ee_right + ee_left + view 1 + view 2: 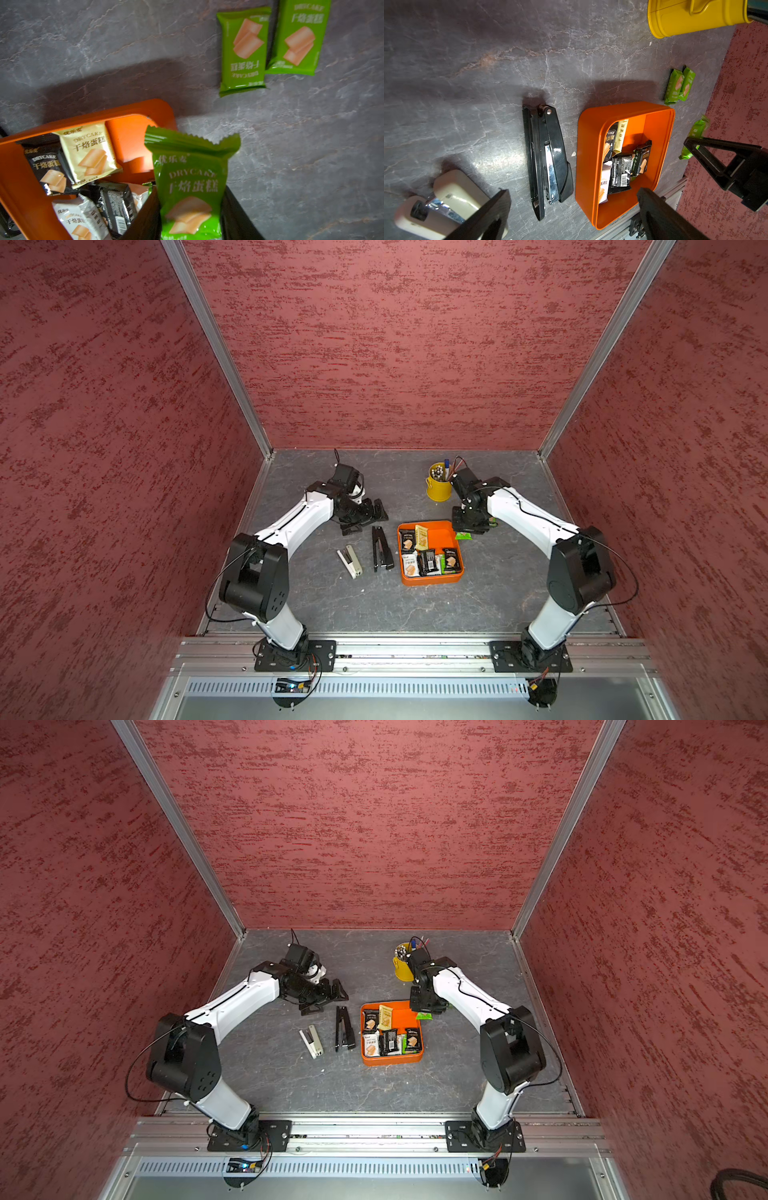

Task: Take the cookies out of the storage box
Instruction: Place the cookie at the center of the board.

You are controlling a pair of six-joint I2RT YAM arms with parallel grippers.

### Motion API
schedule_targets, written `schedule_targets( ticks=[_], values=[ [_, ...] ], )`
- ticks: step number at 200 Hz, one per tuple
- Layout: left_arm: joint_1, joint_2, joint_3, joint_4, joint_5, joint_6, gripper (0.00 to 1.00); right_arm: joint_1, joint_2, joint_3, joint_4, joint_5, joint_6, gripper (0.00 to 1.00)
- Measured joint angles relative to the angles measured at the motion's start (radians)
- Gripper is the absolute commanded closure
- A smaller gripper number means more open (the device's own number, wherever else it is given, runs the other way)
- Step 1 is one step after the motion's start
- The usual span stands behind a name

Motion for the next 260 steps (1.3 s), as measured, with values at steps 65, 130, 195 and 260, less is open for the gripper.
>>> schedule_targets(
  ticks=[65,130,195,260],
  values=[
    [0.000,0.055,0.028,0.035,-0.034,-0.069,0.00,-0.124,0.078,-0.014,0.019,-0.023,-0.127,0.66],
    [0.000,0.081,0.036,0.060,-0.042,-0.122,0.00,-0.143,0.163,-0.086,0.078,-0.053,-0.184,0.65],
    [0.000,0.083,0.036,0.071,-0.050,-0.135,0.00,-0.143,0.180,-0.097,0.110,-0.060,-0.193,0.55],
    [-0.001,0.083,0.035,0.071,-0.049,-0.135,0.00,-0.144,0.126,-0.119,0.109,-0.077,-0.181,0.38]
  ],
)
